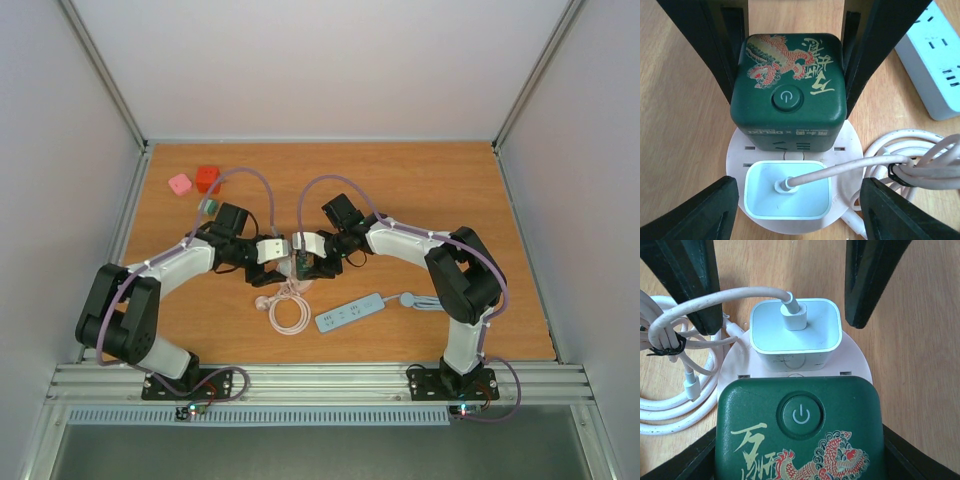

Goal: Pull the plug off the socket

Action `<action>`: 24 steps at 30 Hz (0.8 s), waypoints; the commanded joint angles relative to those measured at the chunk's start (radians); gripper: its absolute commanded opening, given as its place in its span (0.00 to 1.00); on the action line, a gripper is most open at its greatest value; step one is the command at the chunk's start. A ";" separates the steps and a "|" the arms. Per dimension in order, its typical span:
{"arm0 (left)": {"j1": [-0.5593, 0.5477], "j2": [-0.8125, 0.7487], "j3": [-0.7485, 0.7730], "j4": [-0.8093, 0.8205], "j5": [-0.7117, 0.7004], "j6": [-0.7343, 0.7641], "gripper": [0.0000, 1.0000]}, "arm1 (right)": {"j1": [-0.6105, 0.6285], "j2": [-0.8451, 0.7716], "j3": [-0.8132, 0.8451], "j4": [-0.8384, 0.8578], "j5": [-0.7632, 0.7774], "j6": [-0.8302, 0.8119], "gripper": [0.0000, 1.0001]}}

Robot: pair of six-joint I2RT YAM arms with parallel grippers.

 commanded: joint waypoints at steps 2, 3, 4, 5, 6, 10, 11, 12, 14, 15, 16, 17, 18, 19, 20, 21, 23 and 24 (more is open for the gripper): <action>-0.004 0.024 -0.018 0.068 -0.005 0.031 0.63 | 0.002 0.008 -0.016 -0.066 0.037 -0.003 0.14; -0.004 0.026 -0.018 0.072 -0.003 0.026 0.61 | 0.002 0.008 -0.016 -0.066 0.039 -0.003 0.14; -0.004 0.028 -0.016 0.079 -0.005 0.022 0.60 | 0.002 0.009 -0.015 -0.066 0.040 -0.003 0.14; -0.005 0.029 -0.017 0.081 -0.004 0.021 0.59 | 0.002 0.010 -0.015 -0.067 0.041 -0.003 0.13; -0.004 0.029 -0.016 0.081 -0.003 0.022 0.59 | 0.002 0.011 -0.014 -0.069 0.041 -0.003 0.13; -0.004 0.025 -0.012 0.081 0.020 0.021 0.52 | 0.002 0.014 -0.011 -0.071 0.042 0.006 0.11; -0.004 0.024 -0.009 0.077 0.031 0.017 0.50 | 0.002 0.015 -0.008 -0.073 0.042 0.008 0.10; -0.004 0.021 -0.002 0.069 0.046 0.016 0.48 | 0.002 0.018 -0.006 -0.076 0.042 0.011 0.10; -0.004 0.018 0.011 0.044 0.072 0.011 0.44 | 0.002 0.020 -0.003 -0.079 0.047 0.012 0.08; -0.005 0.017 0.017 0.029 0.086 0.011 0.42 | 0.002 0.019 -0.004 -0.079 0.049 0.010 0.08; -0.004 0.014 0.018 0.013 0.095 0.011 0.41 | 0.001 0.020 -0.004 -0.081 0.052 0.010 0.07; -0.004 0.013 0.020 0.008 0.105 0.009 0.40 | 0.002 0.020 -0.005 -0.081 0.054 0.010 0.07; -0.004 0.011 0.019 0.005 0.114 0.007 0.40 | 0.002 0.020 -0.004 -0.084 0.055 0.010 0.07; -0.004 0.010 0.018 0.005 0.116 0.003 0.40 | 0.002 0.019 -0.004 -0.085 0.056 0.010 0.06; -0.004 0.012 0.015 0.007 0.115 0.001 0.40 | 0.001 0.020 -0.003 -0.086 0.057 0.010 0.06; -0.004 0.013 0.010 0.016 0.105 0.002 0.43 | 0.001 0.021 -0.003 -0.087 0.057 0.010 0.06; -0.005 0.009 -0.010 0.055 0.067 0.000 0.55 | 0.002 0.020 -0.001 -0.088 0.057 0.010 0.06; -0.005 0.004 -0.024 0.075 0.045 0.004 0.61 | 0.002 0.019 -0.002 -0.090 0.057 0.010 0.06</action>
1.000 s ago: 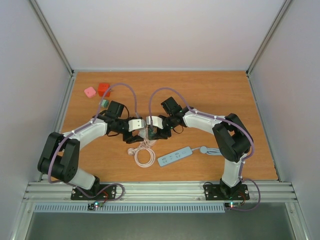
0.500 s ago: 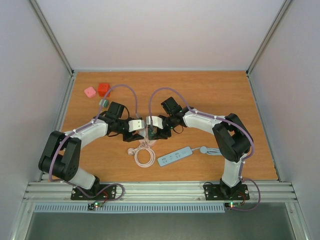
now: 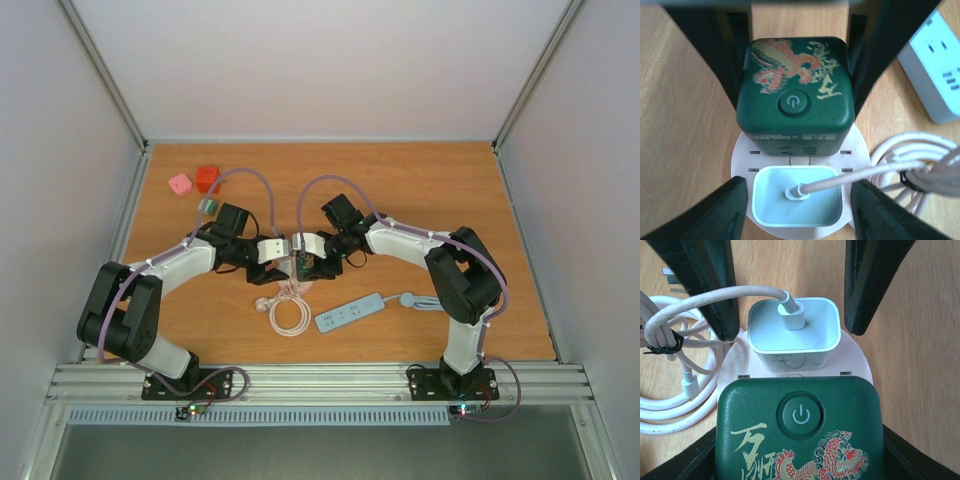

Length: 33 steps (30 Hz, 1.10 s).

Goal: Pull the plug off the socket

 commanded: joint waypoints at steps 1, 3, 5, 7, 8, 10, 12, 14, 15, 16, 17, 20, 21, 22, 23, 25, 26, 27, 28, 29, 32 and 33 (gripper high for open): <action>-0.007 -0.012 -0.031 0.063 0.017 0.005 0.65 | 0.002 0.020 -0.006 -0.070 0.053 0.009 0.06; -0.009 -0.009 -0.043 0.070 -0.009 0.028 0.71 | 0.002 0.020 -0.007 -0.070 0.054 0.009 0.06; -0.009 -0.001 -0.047 0.083 -0.022 0.026 0.72 | 0.002 0.021 -0.006 -0.070 0.054 0.010 0.06; -0.009 0.004 -0.051 0.105 -0.027 0.004 0.70 | 0.002 0.022 -0.006 -0.068 0.053 0.013 0.06; -0.009 0.008 -0.053 0.117 -0.027 -0.003 0.69 | 0.003 0.022 -0.007 -0.068 0.051 0.015 0.06; -0.011 0.014 -0.054 0.140 -0.025 -0.018 0.68 | 0.002 0.025 -0.005 -0.067 0.051 0.015 0.06; -0.014 0.023 -0.053 0.156 -0.026 -0.031 0.67 | 0.004 0.025 -0.007 -0.067 0.051 0.016 0.05; -0.023 0.024 -0.060 0.169 -0.025 -0.030 0.67 | 0.004 0.026 -0.007 -0.065 0.050 0.016 0.04; -0.027 0.022 -0.067 0.178 -0.022 -0.029 0.66 | 0.005 0.026 -0.007 -0.065 0.049 0.016 0.03; -0.032 0.021 -0.072 0.189 -0.020 -0.030 0.64 | 0.004 0.027 -0.007 -0.066 0.047 0.016 0.03; -0.035 0.022 -0.078 0.198 -0.019 -0.036 0.61 | 0.005 0.027 -0.007 -0.065 0.047 0.016 0.03; -0.035 0.006 -0.086 0.209 -0.004 -0.044 0.49 | 0.004 0.029 -0.009 -0.070 0.056 0.016 0.01; -0.035 0.001 -0.081 0.193 0.011 -0.041 0.47 | 0.005 0.030 -0.008 -0.071 0.059 0.016 0.01; -0.035 -0.005 -0.074 0.166 0.023 -0.027 0.46 | 0.004 0.032 -0.008 -0.071 0.063 0.017 0.01; -0.036 -0.011 -0.067 0.146 0.035 -0.014 0.45 | 0.005 0.034 -0.007 -0.071 0.072 0.020 0.01; -0.035 -0.026 -0.061 0.109 0.054 -0.001 0.42 | 0.006 0.038 -0.005 -0.074 0.083 0.024 0.01; -0.035 -0.030 -0.059 0.096 0.061 0.009 0.41 | 0.006 0.040 -0.005 -0.074 0.087 0.025 0.01; -0.035 -0.036 -0.057 0.089 0.066 0.011 0.40 | 0.006 0.041 -0.003 -0.074 0.087 0.027 0.01; -0.033 -0.040 -0.055 0.087 0.071 0.009 0.40 | 0.006 0.042 -0.003 -0.077 0.088 0.027 0.01; -0.031 -0.042 -0.054 0.086 0.074 0.004 0.39 | 0.006 0.043 -0.004 -0.079 0.087 0.028 0.01; -0.031 -0.063 -0.067 0.103 0.076 0.017 0.37 | 0.006 0.047 0.001 -0.084 0.093 0.035 0.01; -0.041 -0.089 -0.084 0.134 0.062 0.024 0.37 | 0.006 0.049 0.002 -0.083 0.098 0.039 0.01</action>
